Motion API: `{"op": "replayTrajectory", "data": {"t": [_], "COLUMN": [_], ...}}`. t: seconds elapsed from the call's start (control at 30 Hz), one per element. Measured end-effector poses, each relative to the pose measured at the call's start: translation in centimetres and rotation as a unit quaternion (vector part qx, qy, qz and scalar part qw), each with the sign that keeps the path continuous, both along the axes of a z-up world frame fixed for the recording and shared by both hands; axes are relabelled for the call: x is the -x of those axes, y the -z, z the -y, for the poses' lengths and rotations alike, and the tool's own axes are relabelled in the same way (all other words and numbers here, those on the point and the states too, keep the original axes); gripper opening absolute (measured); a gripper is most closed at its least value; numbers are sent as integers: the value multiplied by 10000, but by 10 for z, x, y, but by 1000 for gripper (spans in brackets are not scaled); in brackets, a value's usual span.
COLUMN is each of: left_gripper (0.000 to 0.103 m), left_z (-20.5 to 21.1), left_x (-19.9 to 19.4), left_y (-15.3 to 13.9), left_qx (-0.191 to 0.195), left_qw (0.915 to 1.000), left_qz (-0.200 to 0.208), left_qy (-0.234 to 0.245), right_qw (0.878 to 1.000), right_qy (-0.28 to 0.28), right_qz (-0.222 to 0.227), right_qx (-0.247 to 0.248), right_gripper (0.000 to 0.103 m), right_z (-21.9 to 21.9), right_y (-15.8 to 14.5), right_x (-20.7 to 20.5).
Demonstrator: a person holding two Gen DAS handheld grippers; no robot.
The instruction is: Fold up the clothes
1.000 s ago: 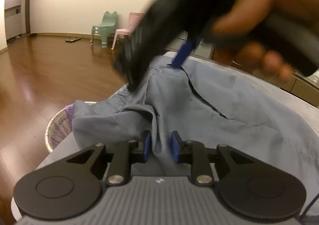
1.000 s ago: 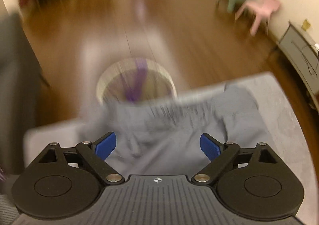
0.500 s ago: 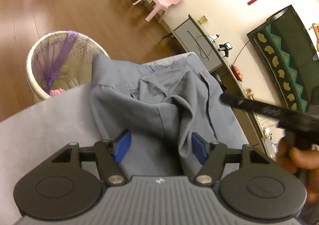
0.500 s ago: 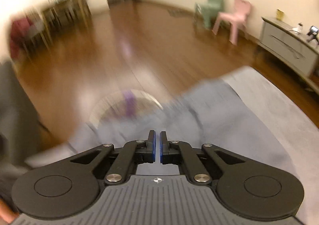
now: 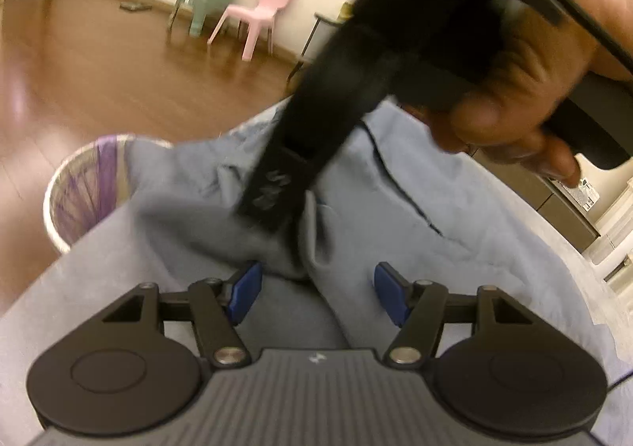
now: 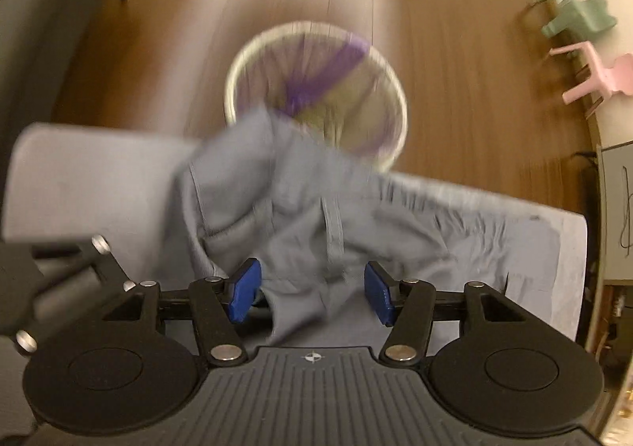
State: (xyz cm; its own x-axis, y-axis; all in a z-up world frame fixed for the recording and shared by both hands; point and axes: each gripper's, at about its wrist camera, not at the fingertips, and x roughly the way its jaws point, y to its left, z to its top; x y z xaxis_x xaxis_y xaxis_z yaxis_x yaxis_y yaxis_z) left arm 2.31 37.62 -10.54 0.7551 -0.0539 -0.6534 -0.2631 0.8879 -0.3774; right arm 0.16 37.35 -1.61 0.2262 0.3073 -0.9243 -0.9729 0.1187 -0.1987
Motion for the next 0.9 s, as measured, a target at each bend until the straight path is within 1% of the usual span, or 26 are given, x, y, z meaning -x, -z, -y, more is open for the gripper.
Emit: {"op": "replayTrajectory", "data": {"t": [0.03,0.07,0.1,0.13,0.17,0.27,0.3,0.33,0.4,0.43,0.47,0.5,0.53,0.6,0.67,0.7,0.73,0.8,0.83,0.87,0.9], "left_gripper": [63,63,63,63,63,65,65,66,66,65,65,64,63,63,63,63,63,63,63,63,63], "left_z": [-3,-6,-8,-10,-13,-18,-16,-15,-6,2,11,18,22,29,32,32,32,34,37,40,43], "left_x": [-1,-1,0,0,2,5,8,7,1,1,2,2,0,-2,-5,-5,-5,-6,-8,-10,-12], "left_y": [2,3,3,4,4,4,4,5,3,2,-1,-2,-2,-1,1,1,2,3,2,2,1], "left_qx": [59,109,158,207,244,441,481,474,333,214,56,-98,-172,-307,-356,-358,-349,-336,-363,-393,-423], "left_qw": [10000,9999,9999,9998,9997,9989,9988,9988,9994,9997,9997,9994,9990,9980,9975,9975,9973,9967,9960,9953,9945], "left_qz": [-39,-37,-32,-27,-27,-22,-24,-35,-48,-43,-32,-14,-5,9,-29,-46,-54,-66,-71,-76,-81], "left_qy": [-2,-8,-13,-19,-41,-122,-132,-113,28,123,229,331,408,558,604,614,641,733,807,881,955], "right_qw": [9998,9992,9982,9968,9984,9995,9992,9988,9991,9991,9995,9999,9997,9966,9952,9952,9966,9986,9992,9995,9994], "right_qy": [-90,-179,-269,-354,-264,9,86,152,202,226,183,127,70,-4,-1,-4,71,194,244,293,311], "right_qz": [34,68,103,137,162,235,214,172,-33,-134,-173,-112,-47,401,338,312,221,64,-1,-64,-63], "right_qx": [178,357,535,705,482,-188,-338,-432,-362,-325,-174,20,215,724,920,924,793,483,304,127,97], "right_gripper": [32,14,7,5,0,0,0,0,1,3,12,22,22,22,22,22,22,36,47,56,60], "right_z": [-3,-6,-10,-13,-6,15,20,23,23,23,16,13,10,0,-1,1,3,8,10,12,11], "right_y": [5,11,16,21,12,-15,-20,-24,-17,-13,-8,1,10,34,49,51,46,34,27,20,17], "right_x": [1,3,4,5,3,-3,-5,-7,-7,-7,-6,-4,-2,1,-2,-3,-6,-10,-13,-15,-17]}}
